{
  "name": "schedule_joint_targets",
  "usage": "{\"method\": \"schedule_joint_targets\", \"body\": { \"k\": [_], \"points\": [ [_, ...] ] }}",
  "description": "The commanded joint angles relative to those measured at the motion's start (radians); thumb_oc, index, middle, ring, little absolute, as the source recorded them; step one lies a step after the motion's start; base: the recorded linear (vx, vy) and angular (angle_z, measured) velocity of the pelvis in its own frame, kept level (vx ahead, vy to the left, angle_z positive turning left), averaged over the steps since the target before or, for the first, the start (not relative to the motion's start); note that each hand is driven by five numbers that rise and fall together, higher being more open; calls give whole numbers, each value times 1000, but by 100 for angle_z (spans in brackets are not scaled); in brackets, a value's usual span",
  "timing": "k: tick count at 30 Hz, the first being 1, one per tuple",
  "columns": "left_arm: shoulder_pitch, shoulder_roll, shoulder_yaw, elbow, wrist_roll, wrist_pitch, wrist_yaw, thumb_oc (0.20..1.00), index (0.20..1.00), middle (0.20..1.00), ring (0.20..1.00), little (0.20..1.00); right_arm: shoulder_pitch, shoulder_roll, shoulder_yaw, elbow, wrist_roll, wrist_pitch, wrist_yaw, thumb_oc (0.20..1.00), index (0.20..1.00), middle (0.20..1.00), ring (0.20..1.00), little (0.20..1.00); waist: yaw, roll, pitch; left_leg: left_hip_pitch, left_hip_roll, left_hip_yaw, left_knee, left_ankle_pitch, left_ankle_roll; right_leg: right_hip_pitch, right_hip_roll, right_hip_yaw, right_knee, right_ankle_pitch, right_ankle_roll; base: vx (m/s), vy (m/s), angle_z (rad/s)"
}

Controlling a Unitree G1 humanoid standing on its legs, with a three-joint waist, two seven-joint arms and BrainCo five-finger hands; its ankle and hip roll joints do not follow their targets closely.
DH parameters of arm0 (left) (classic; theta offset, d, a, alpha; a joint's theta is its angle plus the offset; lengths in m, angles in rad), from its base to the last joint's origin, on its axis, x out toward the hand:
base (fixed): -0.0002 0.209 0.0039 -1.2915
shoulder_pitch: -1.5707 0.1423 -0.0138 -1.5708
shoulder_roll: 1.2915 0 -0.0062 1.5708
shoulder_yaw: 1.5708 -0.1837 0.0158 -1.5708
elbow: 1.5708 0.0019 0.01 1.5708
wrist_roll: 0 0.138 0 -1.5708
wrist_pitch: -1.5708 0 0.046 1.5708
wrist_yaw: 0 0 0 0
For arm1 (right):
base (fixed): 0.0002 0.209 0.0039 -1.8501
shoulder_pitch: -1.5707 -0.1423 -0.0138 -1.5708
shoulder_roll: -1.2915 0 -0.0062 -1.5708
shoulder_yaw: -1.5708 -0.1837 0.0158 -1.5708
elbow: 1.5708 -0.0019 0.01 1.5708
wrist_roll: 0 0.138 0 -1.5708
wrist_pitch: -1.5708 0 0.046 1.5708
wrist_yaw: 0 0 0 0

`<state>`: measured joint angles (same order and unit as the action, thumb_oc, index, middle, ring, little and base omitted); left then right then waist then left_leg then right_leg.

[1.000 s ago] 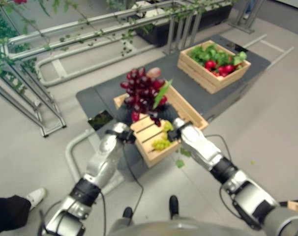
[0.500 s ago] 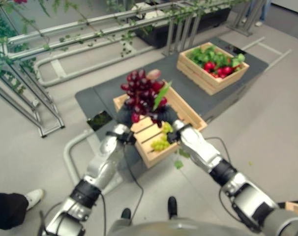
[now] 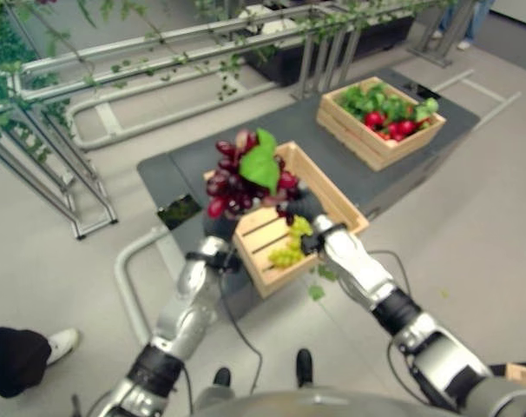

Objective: Pick up the fruits from the basket on one side to the basket on the other side

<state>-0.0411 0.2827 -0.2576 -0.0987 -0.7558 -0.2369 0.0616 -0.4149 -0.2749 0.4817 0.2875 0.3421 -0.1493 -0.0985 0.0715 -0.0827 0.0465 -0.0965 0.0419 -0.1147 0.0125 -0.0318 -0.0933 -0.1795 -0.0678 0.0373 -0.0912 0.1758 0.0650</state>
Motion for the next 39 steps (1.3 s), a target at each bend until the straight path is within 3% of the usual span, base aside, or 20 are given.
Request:
{"method": "schedule_joint_targets", "body": {
  "k": [1, 8, 13, 18, 22, 28, 30, 34, 36, 37, 38, 39],
  "points": [
    [-2, 46, 65, -67, 93, -105, -4, 1000, 1000, 1000, 1000, 1000, -7, -28, -133, -90, -18, -98, -23, 200, 200, 200, 200, 200, 21, -34, -19, -36, -53, 7, -1, -17, 44, 89, 17, 6, 12, -194, 40, 6, -2, 5],
    [128, 81, 168, 85, 288, -103, 17, 1000, 1000, 1000, 1000, 1000, 130, -74, -268, -161, -28, -119, -21, 200, 200, 200, 200, 200, 38, -56, -15, -40, -66, -1, 5, -27, 51, 91, 8, -9, 14, -190, 51, 6, 10, 7],
    [178, 122, 175, 232, 446, -86, 31, 1000, 1000, 1000, 1000, 1000, 199, -99, -340, -213, -24, -134, -16, 200, 200, 200, 200, 200, 41, -63, -10, -45, -75, 0, 13, -32, 57, 89, 0, -13, 16, -184, 62, -6, 34, 6],
    [184, 135, 132, 553, 731, -33, 98, 1000, 1000, 1000, 1000, 1000, 275, -134, -410, -282, -17, -160, -6, 200, 200, 200, 200, 200, 22, -70, -4, -50, -83, 15, 19, -37, 66, 80, -8, -2, 20, -170, 77, -30, 72, 2],
    [165, 92, 134, 820, 843, 6, 133, 1000, 1000, 1000, 1000, 1000, 332, -149, -464, -334, -10, -171, -7, 200, 200, 200, 200, 200, 1, -74, -2, -51, -91, 31, 19, -41, 73, 67, -15, 11, 29, -158, 90, -38, 83, -2],
    [128, 35, 196, 1162, 886, 56, 195, 1000, 1000, 1000, 1000, 1000, 438, -156, -554, -435, -17, -176, -1, 200, 200, 200, 200, 200, -38, -73, 0, -53, -103, 51, 12, -40, 85, 34, -26, 42, 46, -135, 110, -48, 94, -12],
    [117, 31, 208, 1197, 885, 60, 200, 1000, 1000, 1000, 1000, 1000, 448, -154, -563, -446, -16, -178, 0, 200, 200, 200, 200, 200, -46, -73, 3, -54, -103, 54, 9, -38, 87, 27, -28, 47, 49, -130, 112, -61, 72, -8],
    [73, 42, 219, 1262, 928, 74, 222, 1000, 1000, 1000, 1000, 1000, 485, -149, -625, -489, -27, -184, -18, 200, 200, 200, 200, 200, -91, -70, 35, -83, -90, 87, -5, -15, 95, -49, -33, 74, 55, -52, 142, -180, 51, -16],
    [61, 53, 212, 1248, 925, 74, 229, 1000, 1000, 1000, 1000, 1000, 493, -138, -629, -500, -14, -189, -21, 200, 200, 200, 200, 200, -93, -62, 41, -110, -61, 120, 14, -7, 94, -53, -23, 49, 100, -84, 139, -245, 53, -97],
    [52, 55, 204, 1227, 921, 72, 226, 1000, 1000, 1000, 1000, 1000, 518, -135, -641, -513, -1, -193, -15, 200, 200, 200, 200, 200, -88, -57, 36, -129, -45, 150, 16, 9, 92, -20, -19, 11, 145, -146, 121, -210, 92, -114],
    [52, 55, 204, 1227, 921, 72, 226, 1000, 1000, 1000, 1000, 1000, 519, -134, -642, -514, -1, -193, -15, 200, 200, 200, 200, 200, -87, -58, 35, -132, -45, 151, 15, 14, 92, -24, -19, 11, 145, -143, 121, -217, 92, -93],
    [51, 56, 197, 1213, 924, 71, 220, 1000, 1000, 1000, 1000, 1000, 532, -135, -651, -525, 7, -195, -8, 200, 200, 200, 200, 200, -81, -57, 29, -141, -33, 175, 13, 24, 90, 3, -18, -16, 169, -180, 111, -146, 52, -47]
  ]
}}
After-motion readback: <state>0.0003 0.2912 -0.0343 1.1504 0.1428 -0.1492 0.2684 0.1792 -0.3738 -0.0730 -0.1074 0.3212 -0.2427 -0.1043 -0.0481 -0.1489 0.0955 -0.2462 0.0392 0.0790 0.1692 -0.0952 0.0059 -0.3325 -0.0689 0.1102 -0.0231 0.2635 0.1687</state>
